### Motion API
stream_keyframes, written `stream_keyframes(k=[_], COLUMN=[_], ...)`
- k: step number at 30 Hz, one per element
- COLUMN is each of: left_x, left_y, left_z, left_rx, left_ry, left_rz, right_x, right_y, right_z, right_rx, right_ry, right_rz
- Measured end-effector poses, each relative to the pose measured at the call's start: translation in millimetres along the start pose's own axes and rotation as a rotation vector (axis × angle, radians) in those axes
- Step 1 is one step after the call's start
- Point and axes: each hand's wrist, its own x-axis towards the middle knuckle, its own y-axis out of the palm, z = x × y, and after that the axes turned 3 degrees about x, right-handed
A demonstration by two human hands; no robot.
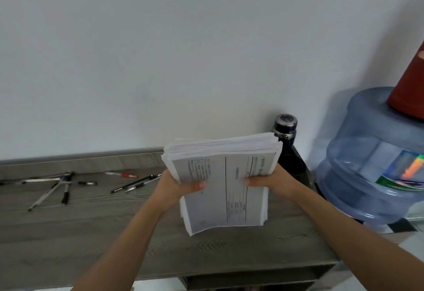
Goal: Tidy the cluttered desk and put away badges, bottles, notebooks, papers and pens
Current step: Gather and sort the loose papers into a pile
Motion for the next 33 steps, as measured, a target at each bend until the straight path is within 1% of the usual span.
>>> stream_keyframes(k=[5,7,10,13,17,20,22,25,27,29,33], left_x=[-0.3,0.0,-4.9,-4.0,-6.0,-13.4,-13.7,-13.4,-14.5,-19.3,-37.7], left_y=[5.3,4.5,11.0,19.3,25.8,29.6,29.1,25.3,22.9,22.4,23.5], left_z=[-14.2,-8.1,8.4,12.9,17.8,35.3,41.4,42.6,39.4,37.7,43.1], left_rx=[-0.066,-0.049,-0.043,-0.061,-0.128,-0.073,-0.071,-0.064,-0.036,-0.033,-0.109], left_ry=[0.085,0.106,0.029,0.021,-0.017,-0.092,-0.127,-0.159,-0.180,-0.227,-0.430], left_rz=[-0.023,-0.003,0.013,-0.013,0.029,0.013,-0.007,0.013,0.060,0.132,0.268], right_x=[-0.7,-1.9,-4.6,-5.5,-3.9,-6.1,-8.8,-13.9,-21.5,-32.9,-65.5], right_y=[5.7,3.1,1.4,1.7,-3.2,-6.8,-8.8,-11.4,-11.4,-9.8,0.1], right_z=[8.9,7.6,-3.0,-5.3,-11.2,-28.2,-29.6,-26.7,-26.0,-27.4,-33.1], right_rx=[0.001,-0.006,-0.029,-0.013,0.025,0.022,-0.002,-0.013,-0.019,-0.009,0.075], right_ry=[-0.060,-0.083,-0.053,-0.060,-0.055,0.023,0.067,0.100,0.125,0.187,0.390], right_rz=[-0.026,-0.019,0.001,-0.024,-0.036,-0.020,-0.006,0.019,0.019,0.011,-0.053])
